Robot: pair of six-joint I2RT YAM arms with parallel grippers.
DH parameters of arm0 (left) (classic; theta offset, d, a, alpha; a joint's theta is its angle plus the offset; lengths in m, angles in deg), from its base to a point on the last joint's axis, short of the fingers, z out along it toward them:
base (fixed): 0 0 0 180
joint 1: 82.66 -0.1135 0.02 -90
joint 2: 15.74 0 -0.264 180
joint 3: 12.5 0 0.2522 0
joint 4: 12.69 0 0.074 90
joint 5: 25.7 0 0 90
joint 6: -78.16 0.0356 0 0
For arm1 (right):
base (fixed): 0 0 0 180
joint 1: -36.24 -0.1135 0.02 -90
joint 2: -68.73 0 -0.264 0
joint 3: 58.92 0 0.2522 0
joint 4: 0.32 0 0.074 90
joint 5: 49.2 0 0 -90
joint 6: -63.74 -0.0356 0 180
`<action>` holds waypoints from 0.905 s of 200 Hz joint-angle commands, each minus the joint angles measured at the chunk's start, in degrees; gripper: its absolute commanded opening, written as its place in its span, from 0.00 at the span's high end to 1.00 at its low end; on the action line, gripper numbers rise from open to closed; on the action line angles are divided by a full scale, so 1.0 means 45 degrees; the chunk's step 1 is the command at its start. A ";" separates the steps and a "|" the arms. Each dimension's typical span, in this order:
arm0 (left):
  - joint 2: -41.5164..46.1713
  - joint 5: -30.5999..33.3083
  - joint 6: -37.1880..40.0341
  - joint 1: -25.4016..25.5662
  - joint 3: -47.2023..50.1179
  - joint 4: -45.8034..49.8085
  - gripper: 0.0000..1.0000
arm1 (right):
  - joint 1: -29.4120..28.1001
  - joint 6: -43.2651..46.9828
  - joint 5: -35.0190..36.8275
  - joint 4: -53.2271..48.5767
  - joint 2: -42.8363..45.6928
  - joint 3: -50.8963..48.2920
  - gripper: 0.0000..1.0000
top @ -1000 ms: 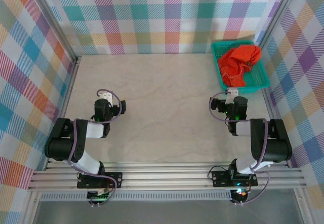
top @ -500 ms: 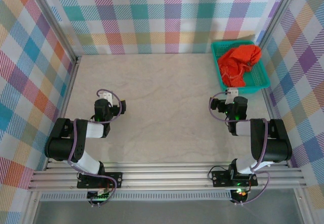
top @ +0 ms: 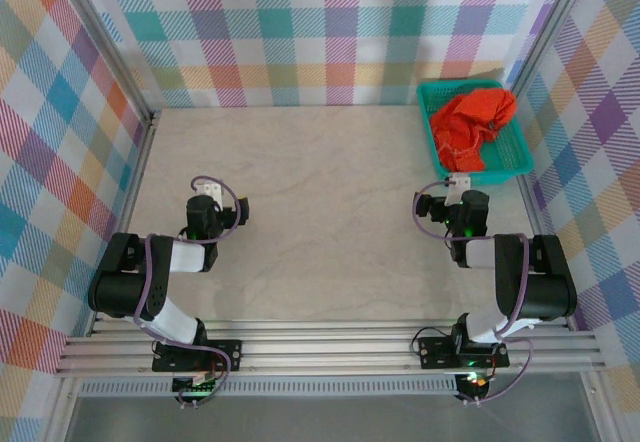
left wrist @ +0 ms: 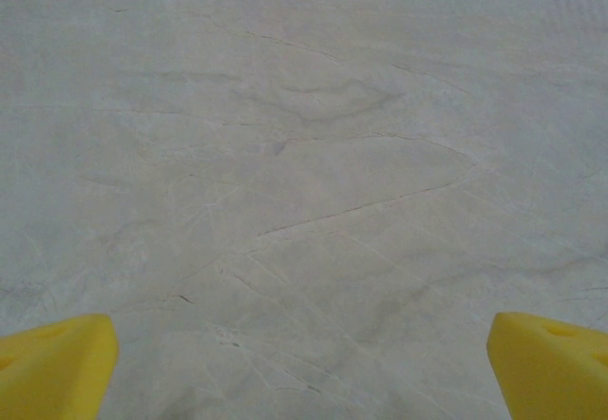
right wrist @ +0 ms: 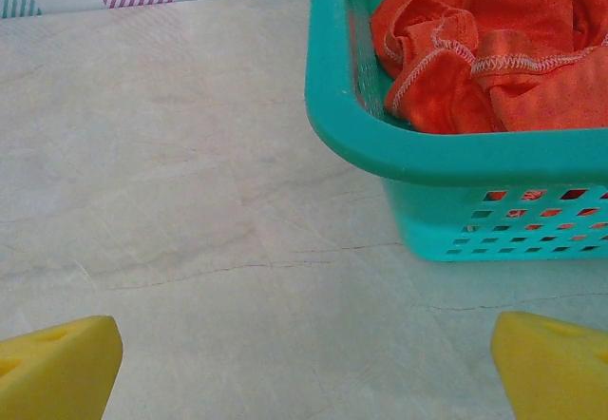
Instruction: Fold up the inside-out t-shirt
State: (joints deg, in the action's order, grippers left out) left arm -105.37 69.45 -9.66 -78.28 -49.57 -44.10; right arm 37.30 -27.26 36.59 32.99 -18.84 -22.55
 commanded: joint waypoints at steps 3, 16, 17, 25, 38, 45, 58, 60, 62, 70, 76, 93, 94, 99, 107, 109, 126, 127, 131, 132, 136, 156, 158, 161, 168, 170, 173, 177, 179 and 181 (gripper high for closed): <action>-0.0005 -0.0072 -0.0140 -0.0173 -0.0248 -0.0146 0.00 | -0.0037 0.0114 -0.0315 0.0136 -0.0091 0.0229 0.00; 0.0005 -0.0068 -0.0140 -0.0169 -0.0230 -0.0149 0.00 | -0.0022 0.0072 -0.0196 0.0162 -0.0075 0.0211 0.00; 0.0010 -0.0059 -0.0136 -0.0171 -0.0230 -0.0144 0.00 | -0.0022 0.0068 -0.0158 0.0164 -0.0073 0.0210 0.00; 0.0032 -0.0087 -0.0151 -0.0173 -0.0201 -0.0160 0.00 | -0.0027 -0.0002 0.0032 0.0207 -0.0020 0.0171 0.00; 0.0198 -0.0058 -0.0162 -0.0173 -0.0353 0.0136 0.00 | -0.0034 -0.0226 0.0634 -0.0937 0.0801 0.0430 0.00; 0.0640 -0.0208 -0.0081 -0.0163 -0.0691 0.1028 0.00 | -0.0035 -0.0531 0.1280 -0.2963 0.1549 0.1037 0.00; 0.1789 -0.0027 -0.0398 -0.0111 -0.2060 0.4465 0.00 | -0.0030 -0.1408 0.2802 -0.6874 0.2482 0.2739 0.00; 0.1937 0.0083 -0.0560 -0.0114 -0.2255 0.5006 0.00 | -0.0023 -0.1510 0.2945 -0.7317 0.2564 0.2995 0.00; 0.2087 0.0193 -0.0781 -0.0104 -0.2538 0.5498 0.00 | -0.0021 -0.1564 0.3039 -0.7687 0.2643 0.3225 0.00; 0.2615 0.0251 -0.1470 -0.0104 -0.3364 0.7285 0.00 | -0.0026 -0.1731 0.3246 -0.8684 0.2885 0.3891 0.00; 0.2909 -0.0149 -0.1561 -0.0062 -0.3843 0.8086 0.00 | -0.0028 -0.1943 0.3387 -0.9092 0.3050 0.4253 0.01; 0.3801 -0.1650 -0.1880 0.0141 -0.4170 0.8709 0.00 | -0.0028 -0.4468 0.5301 -1.0513 0.3302 0.5133 0.00; 0.3861 -0.1758 -0.1894 0.0160 -0.4173 0.8728 0.00 | -0.0024 -0.4751 0.5511 -1.0701 0.3305 0.5201 0.00; 0.4155 -0.2214 -0.1973 0.0233 -0.4175 0.8803 0.00 | -0.0013 -0.6143 0.6365 -1.1734 0.3306 0.5585 0.01; 0.4586 -0.2609 -0.2184 0.0379 -0.4121 0.9006 0.00 | 0.0235 -0.7321 0.6589 -1.2902 0.3256 0.6161 0.00; 0.4692 -0.2663 -0.2276 0.0419 -0.4123 0.9062 0.00 | 0.0317 -0.7392 0.6484 -1.3077 0.3231 0.6273 0.00; 0.5446 -0.2757 -0.3304 0.0493 -0.4080 0.9899 0.00 | 0.0799 -0.7538 0.5241 -1.3581 0.2640 0.7184 0.00; 0.5465 -0.2751 -0.3359 0.0492 -0.4069 0.9949 0.00 | 0.0829 -0.7535 0.5178 -1.3602 0.2593 0.7232 0.00; 0.5637 -0.2718 -0.3565 0.0491 -0.4027 1.0098 0.00 | 0.0909 -0.7523 0.4968 -1.3708 0.2341 0.7475 0.00; 0.5677 -0.2702 -0.3616 0.0491 -0.4013 1.0126 0.00 | 0.0923 -0.7518 0.4895 -1.3734 0.2278 0.7543 0.00; 0.5819 -0.2656 -0.3816 0.0501 -0.3941 1.0272 0.00 | 0.0999 -0.7532 0.4703 -1.3863 0.1996 0.7830 0.00; 0.6465 -0.1738 -0.4668 0.0484 -0.3402 1.0694 0.00 | 0.1145 -0.7640 0.4356 -1.4583 0.0292 0.9449 0.00; 0.6524 -0.1507 -0.4830 0.0475 -0.3347 1.0763 0.00 | 0.1164 -0.7648 0.4280 -1.4596 0.0103 0.9619 0.00; 0.6626 -0.1067 -0.5123 0.0472 -0.3278 1.0902 0.00 | 0.1184 -0.7645 0.4183 -1.4599 -0.0082 0.9779 0.00; 0.6843 0.0136 -0.5980 0.0448 -0.3167 1.1416 0.00 | 0.1232 -0.7662 0.3906 -1.4627 -0.0736 1.0307 0.00; 0.6897 0.0470 -0.6150 0.0436 -0.3162 1.1578 0.00 | 0.1244 -0.7668 0.3812 -1.4636 -0.0897 1.0464 0.00; 0.6995 0.0972 -0.6450 0.0421 -0.3158 1.1814 0.00 | 0.1248 -0.7691 0.3694 -1.4681 -0.1197 1.0713 0.00; 0.7096 0.1553 -0.6720 0.0404 -0.3160 1.2149 0.00 | 0.1271 -0.7710 0.3516 -1.4767 -0.1567 1.1060 0.00; 0.7151 0.1820 -0.6823 0.0386 -0.3160 1.2279 0.00 | 0.1274 -0.7724 0.3436 -1.4803 -0.1744 1.1238 0.00; 0.7238 0.2053 -0.6897 0.0387 -0.3160 1.2399 0.00 | 0.1279 -0.7722 0.3357 -1.4861 -0.1925 1.1390 0.00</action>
State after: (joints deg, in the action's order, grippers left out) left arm -76.06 64.53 -29.92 -76.36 -65.05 1.54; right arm 42.69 -58.97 56.52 -28.01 -20.12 22.01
